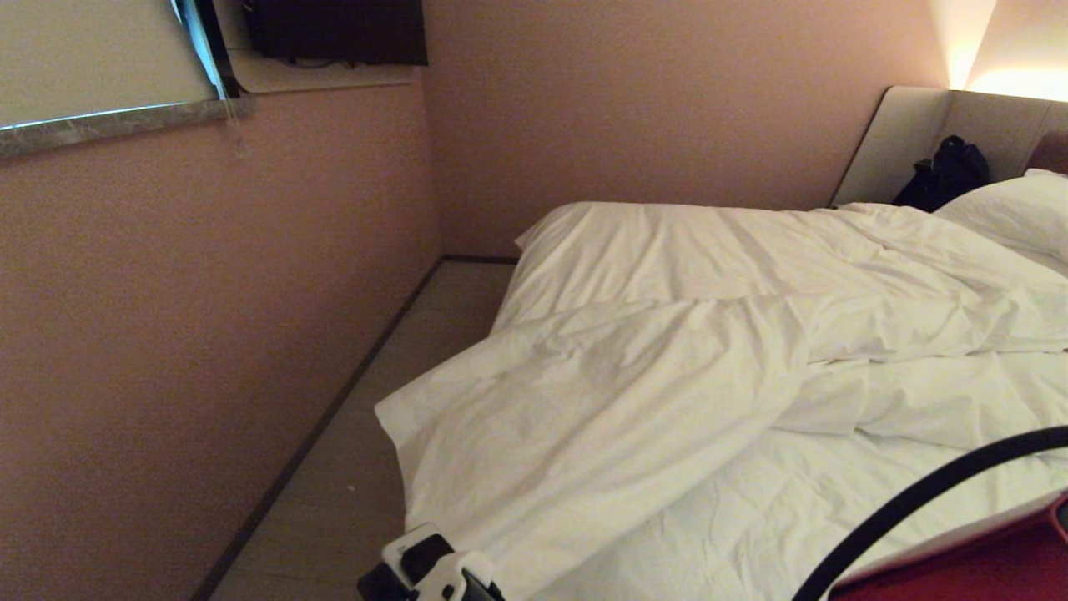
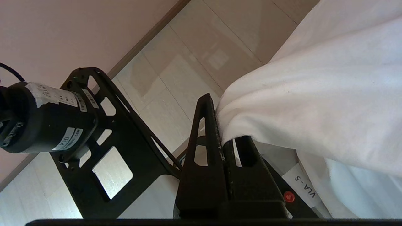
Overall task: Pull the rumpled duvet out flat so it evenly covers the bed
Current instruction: Flatten the corners of the folded blanket
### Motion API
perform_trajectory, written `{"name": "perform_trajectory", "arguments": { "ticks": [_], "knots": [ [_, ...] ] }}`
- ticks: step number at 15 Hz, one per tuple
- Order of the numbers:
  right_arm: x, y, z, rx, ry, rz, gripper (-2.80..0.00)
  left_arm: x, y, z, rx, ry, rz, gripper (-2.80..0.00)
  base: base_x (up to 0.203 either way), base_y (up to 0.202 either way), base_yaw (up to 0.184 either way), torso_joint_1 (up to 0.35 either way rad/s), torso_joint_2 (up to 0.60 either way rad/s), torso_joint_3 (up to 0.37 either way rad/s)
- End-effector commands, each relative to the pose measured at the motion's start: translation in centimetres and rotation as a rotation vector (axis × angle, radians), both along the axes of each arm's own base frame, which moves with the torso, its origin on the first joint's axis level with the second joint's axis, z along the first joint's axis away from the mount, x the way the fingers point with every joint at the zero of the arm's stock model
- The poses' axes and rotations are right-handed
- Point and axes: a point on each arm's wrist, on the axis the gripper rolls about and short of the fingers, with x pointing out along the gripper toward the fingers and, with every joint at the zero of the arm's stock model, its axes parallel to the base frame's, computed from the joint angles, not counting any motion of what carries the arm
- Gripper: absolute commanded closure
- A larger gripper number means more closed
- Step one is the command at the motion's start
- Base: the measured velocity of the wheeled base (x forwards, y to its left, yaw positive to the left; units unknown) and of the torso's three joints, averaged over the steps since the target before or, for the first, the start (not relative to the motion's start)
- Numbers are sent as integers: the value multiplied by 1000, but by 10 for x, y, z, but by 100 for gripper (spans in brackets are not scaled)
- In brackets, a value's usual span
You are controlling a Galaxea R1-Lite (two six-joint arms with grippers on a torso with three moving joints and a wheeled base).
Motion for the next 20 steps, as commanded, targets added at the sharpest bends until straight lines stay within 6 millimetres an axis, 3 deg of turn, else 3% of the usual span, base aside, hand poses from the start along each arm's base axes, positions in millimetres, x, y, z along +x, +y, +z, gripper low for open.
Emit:
{"name": "perform_trajectory", "arguments": {
  "ticks": [1,6,7,10,15,17,20],
  "knots": [
    [-6,4,-5,-7,4,14,0,0,0,0,-1,0,1,0,0,0,0,0,0,0],
    [-9,6,-13,-28,9,22,0,0,0,0,-1,0,1,0,0,0,0,0,0,0],
    [-9,6,-13,-28,10,21,-280,0,0,0,-1,0,1,0,0,0,0,0,0,0],
    [-3,6,-11,-16,9,-7,-280,0,0,0,-1,0,1,0,0,0,0,0,0,0],
    [54,-4,-4,12,-14,-155,-280,0,0,0,-1,0,1,0,0,0,0,0,0,0],
    [74,-15,15,58,-32,-208,-280,0,0,0,-1,0,1,0,0,0,0,0,0,0],
    [97,-42,64,166,-77,-285,-280,0,0,0,-1,0,1,0,0,0,0,0,0,0]
  ]
}}
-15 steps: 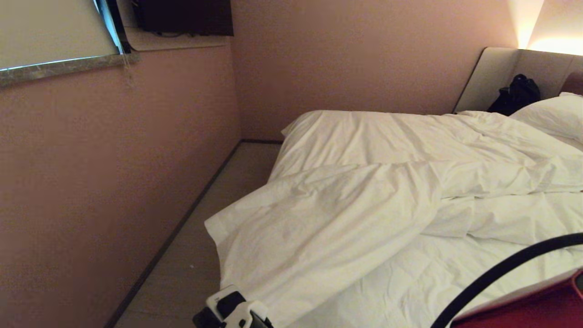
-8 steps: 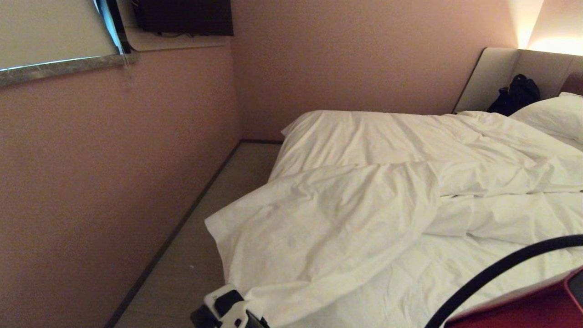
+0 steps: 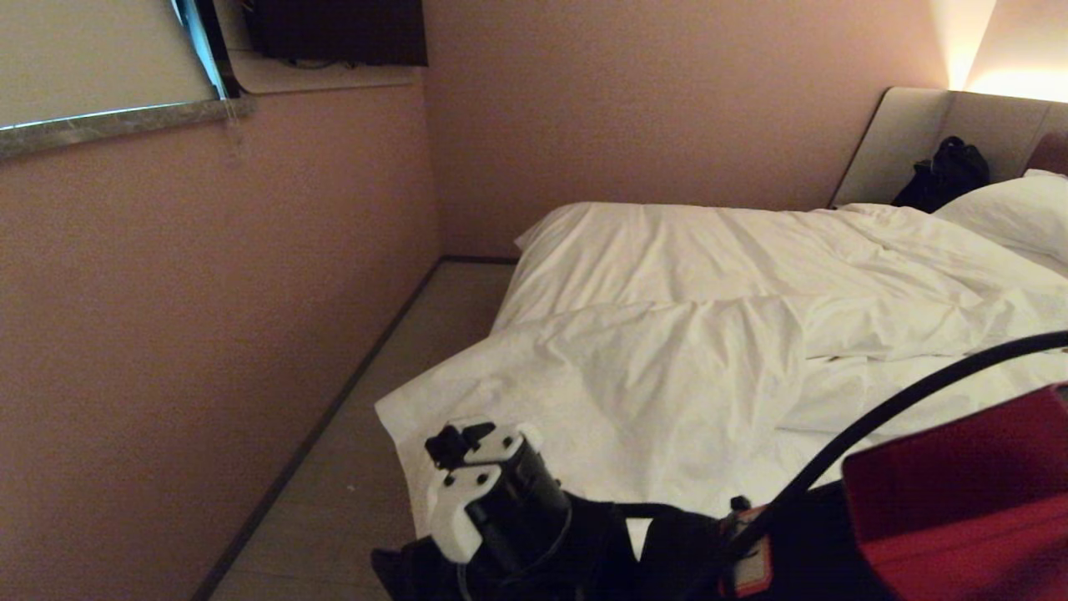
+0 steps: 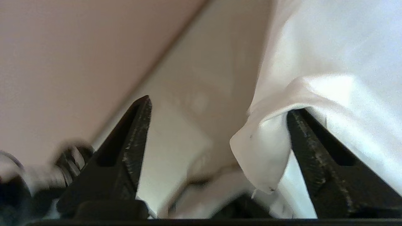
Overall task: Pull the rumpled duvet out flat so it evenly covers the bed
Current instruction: Flatten the corners of the folded blanket
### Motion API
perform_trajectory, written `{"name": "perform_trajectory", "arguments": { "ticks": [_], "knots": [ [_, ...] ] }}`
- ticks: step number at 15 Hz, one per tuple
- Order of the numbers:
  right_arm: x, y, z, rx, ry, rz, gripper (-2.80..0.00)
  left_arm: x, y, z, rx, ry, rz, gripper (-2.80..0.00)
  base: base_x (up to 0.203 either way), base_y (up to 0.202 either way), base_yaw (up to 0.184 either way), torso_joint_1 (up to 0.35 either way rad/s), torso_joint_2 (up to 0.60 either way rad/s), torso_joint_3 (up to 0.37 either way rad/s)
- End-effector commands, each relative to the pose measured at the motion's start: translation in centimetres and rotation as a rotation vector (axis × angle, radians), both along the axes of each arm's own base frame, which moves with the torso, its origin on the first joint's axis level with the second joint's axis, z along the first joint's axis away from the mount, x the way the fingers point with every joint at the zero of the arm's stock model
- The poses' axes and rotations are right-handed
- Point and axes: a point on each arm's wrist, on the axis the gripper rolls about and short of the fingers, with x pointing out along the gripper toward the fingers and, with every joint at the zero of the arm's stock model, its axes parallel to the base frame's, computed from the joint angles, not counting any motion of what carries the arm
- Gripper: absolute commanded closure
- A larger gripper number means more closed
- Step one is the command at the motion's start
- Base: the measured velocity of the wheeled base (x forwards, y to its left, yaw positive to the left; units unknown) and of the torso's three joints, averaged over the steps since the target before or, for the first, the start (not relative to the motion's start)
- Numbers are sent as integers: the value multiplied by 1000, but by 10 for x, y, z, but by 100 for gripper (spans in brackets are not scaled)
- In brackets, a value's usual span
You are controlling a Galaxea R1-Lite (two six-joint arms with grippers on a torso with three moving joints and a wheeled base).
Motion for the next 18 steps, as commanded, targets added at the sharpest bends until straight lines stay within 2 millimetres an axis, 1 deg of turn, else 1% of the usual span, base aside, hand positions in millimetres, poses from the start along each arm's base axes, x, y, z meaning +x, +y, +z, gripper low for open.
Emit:
{"name": "perform_trajectory", "arguments": {
  "ticks": [1,2,4,5,6,7,9,10,12,15,17,18],
  "knots": [
    [15,-21,36,79,-44,-59,-280,0,0,0,-1,0,1,0,0,0,0,0,0,0],
    [23,-28,43,93,-57,-81,-280,0,0,0,-1,0,1,0,0,0,0,0,0,0],
    [52,-45,51,102,-77,-161,-280,0,0,0,-1,0,1,0,0,0,0,0,0,0],
    [55,-46,52,99,-80,-169,-280,0,0,0,-1,0,1,0,0,0,0,0,0,0],
    [62,-49,51,94,-88,-184,-280,0,0,0,-1,0,1,0,0,0,0,0,0,0],
    [80,-58,50,88,-98,-228,-280,0,0,0,-1,0,1,0,0,0,0,0,0,0],
    [103,-71,48,85,-107,-280,-280,0,0,0,-1,0,1,0,0,0,0,0,0,0],
    [108,-74,47,85,-106,-290,-280,0,0,0,-1,0,1,0,0,0,0,0,0,0],
    [108,-75,44,79,-99,-291,-280,0,0,0,-1,0,1,0,0,0,0,0,0,0],
    [111,-71,25,42,-62,-292,-280,0,0,0,-1,0,1,0,0,0,0,0,0,0],
    [114,-67,5,7,5,-310,-280,0,0,0,-1,0,1,0,0,0,0,0,0,0],
    [116,-66,-1,3,39,-325,-280,0,0,0,-1,0,1,0,0,0,0,0,0,0]
  ]
}}
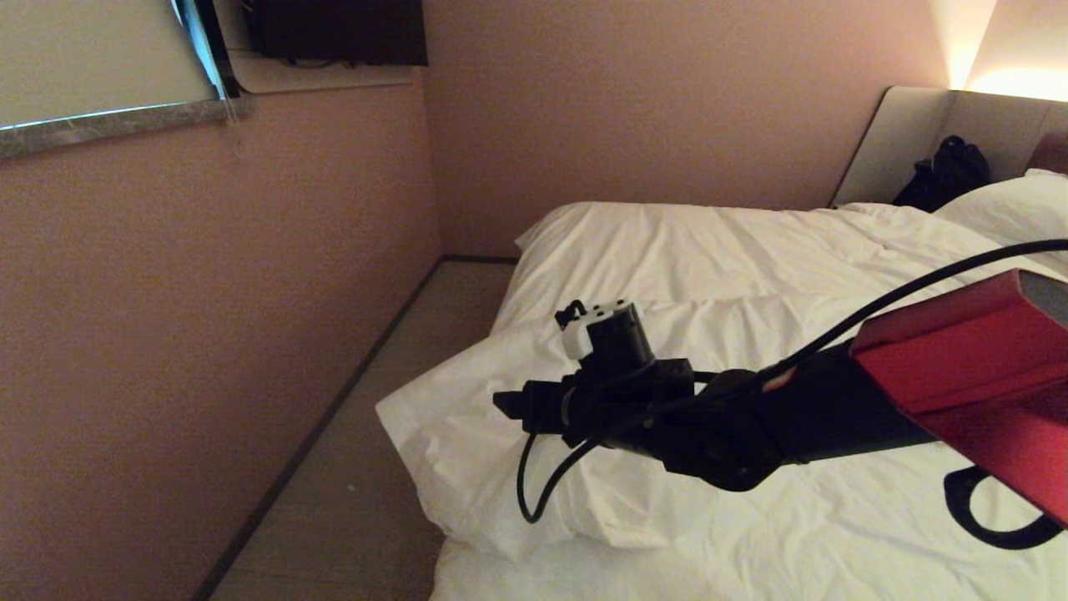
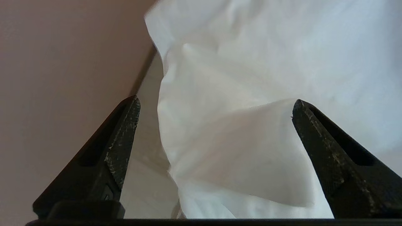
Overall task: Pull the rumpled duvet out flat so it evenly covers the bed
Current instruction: Flatten the corners of the folded blanket
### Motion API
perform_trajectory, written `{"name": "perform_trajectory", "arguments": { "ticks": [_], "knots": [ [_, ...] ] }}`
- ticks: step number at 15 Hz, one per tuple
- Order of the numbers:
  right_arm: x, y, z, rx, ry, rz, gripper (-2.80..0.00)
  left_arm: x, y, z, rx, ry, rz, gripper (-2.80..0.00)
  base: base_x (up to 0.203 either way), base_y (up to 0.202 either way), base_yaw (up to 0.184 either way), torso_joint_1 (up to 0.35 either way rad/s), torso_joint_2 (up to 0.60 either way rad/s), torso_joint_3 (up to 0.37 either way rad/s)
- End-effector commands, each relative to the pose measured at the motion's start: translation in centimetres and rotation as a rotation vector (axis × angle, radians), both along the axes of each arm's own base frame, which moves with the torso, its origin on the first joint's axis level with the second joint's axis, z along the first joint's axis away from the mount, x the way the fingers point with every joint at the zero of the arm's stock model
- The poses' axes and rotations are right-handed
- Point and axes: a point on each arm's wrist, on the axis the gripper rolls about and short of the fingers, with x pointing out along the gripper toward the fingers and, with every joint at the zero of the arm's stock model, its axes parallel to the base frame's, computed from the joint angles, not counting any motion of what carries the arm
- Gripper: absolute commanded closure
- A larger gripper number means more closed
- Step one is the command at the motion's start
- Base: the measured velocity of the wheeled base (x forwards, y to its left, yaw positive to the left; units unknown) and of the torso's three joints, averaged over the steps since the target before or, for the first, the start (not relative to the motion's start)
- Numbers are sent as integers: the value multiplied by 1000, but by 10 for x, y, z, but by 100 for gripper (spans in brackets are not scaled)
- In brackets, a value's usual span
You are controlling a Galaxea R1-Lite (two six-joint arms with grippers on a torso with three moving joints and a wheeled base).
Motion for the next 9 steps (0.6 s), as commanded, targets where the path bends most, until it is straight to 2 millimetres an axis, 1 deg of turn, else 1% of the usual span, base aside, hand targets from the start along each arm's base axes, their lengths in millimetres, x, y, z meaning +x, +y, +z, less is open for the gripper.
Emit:
{"name": "perform_trajectory", "arguments": {
  "ticks": [1,2,3,4,6,7,9],
  "knots": [
    [4,3,-19,-10,70,-31,-280,0,0,0,-1,0,1,0,0,0,0,0,0,0],
    [7,6,-24,-11,95,-48,-280,0,0,0,-1,0,1,0,0,0,0,0,0,0],
    [8,7,-26,-9,115,-60,-280,0,0,0,-1,0,1,0,0,0,0,0,0,0],
    [9,8,-23,1,128,-71,-280,0,0,0,-1,0,1,0,0,0,0,0,0,0],
    [7,3,-5,32,102,-74,-280,0,0,0,-1,0,1,0,0,0,0,0,0,0],
    [8,-3,9,54,79,-85,-280,0,0,0,-1,0,1,0,0,0,0,0,0,0],
    [20,-23,27,85,40,-133,-280,0,0,0,-1,0,1,0,0,0,0,0,0,0]
  ]
}}
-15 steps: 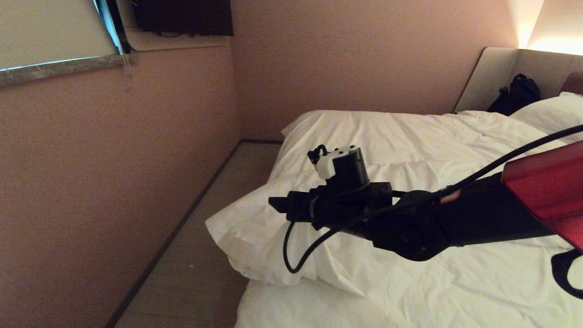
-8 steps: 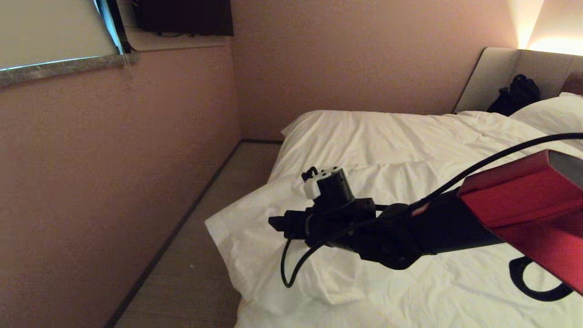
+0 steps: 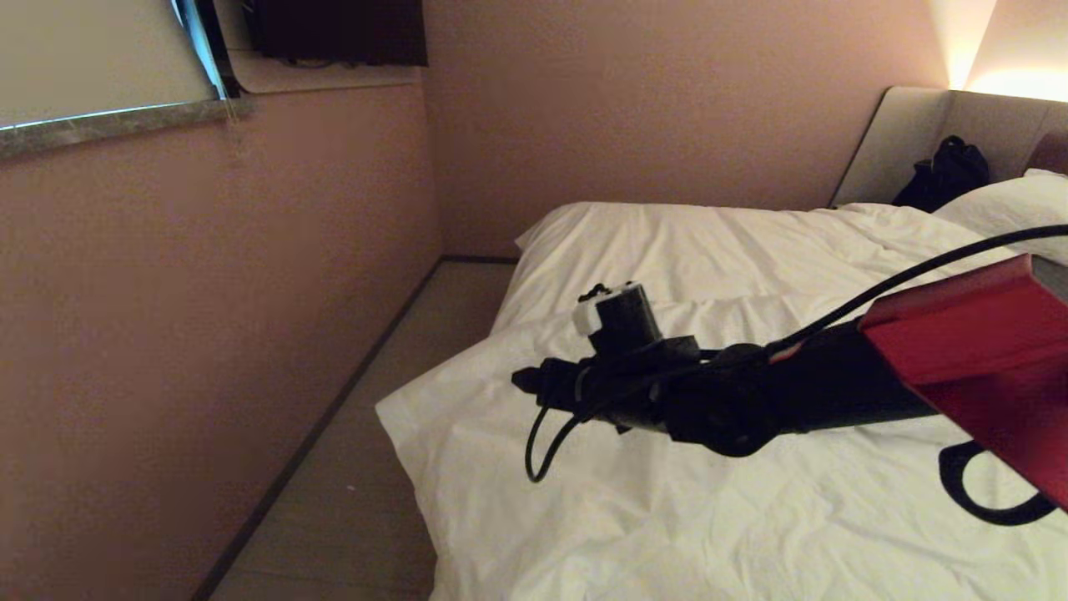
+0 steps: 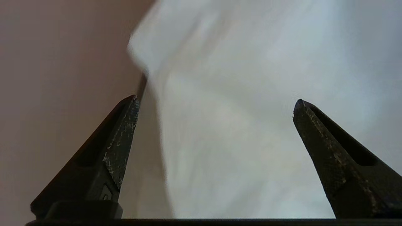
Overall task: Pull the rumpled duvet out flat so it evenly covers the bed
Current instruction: Flatten the corners of the folded blanket
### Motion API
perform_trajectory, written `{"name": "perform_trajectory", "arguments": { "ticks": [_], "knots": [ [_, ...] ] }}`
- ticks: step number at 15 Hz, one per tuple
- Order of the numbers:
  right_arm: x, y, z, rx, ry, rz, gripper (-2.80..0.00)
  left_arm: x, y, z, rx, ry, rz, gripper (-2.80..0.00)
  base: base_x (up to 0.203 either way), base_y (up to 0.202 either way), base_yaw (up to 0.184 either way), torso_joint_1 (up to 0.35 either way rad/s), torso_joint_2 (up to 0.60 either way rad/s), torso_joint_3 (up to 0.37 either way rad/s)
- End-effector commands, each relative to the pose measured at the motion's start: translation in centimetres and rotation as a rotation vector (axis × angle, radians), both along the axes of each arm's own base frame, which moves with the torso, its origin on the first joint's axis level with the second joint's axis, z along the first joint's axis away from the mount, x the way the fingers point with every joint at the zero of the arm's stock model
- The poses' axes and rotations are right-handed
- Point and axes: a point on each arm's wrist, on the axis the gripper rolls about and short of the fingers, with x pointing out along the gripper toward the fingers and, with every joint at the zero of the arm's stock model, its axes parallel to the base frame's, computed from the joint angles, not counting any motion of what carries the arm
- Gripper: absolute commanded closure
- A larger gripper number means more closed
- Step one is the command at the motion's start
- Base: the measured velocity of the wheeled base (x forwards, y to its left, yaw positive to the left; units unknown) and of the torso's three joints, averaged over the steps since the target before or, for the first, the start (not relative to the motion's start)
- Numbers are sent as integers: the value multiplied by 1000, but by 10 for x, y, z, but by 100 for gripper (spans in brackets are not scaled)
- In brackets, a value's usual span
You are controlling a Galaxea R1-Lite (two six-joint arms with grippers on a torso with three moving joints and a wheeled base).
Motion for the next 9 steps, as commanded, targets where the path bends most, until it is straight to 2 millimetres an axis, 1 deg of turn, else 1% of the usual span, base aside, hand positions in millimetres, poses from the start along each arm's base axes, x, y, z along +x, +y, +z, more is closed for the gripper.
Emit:
{"name": "perform_trajectory", "arguments": {
  "ticks": [1,2,4,5,9],
  "knots": [
    [5,-12,17,28,-35,-29,-280,0,0,0,-1,0,1,0,0,0,0,0,0,0],
    [19,-28,22,31,-52,-73,-280,0,0,0,-1,0,1,0,0,0,0,0,0,0],
    [37,-47,30,37,-87,-127,-280,0,0,0,-1,0,1,0,0,0,0,0,0,0],
    [42,-54,33,37,-98,-145,0,0,0,0,-1,0,1,0,0,0,0,0,0,0],
    [60,-77,36,-3,-145,-213,0,0,0,0,-1,0,1,0,0,0,0,0,0,0]
  ]
}}
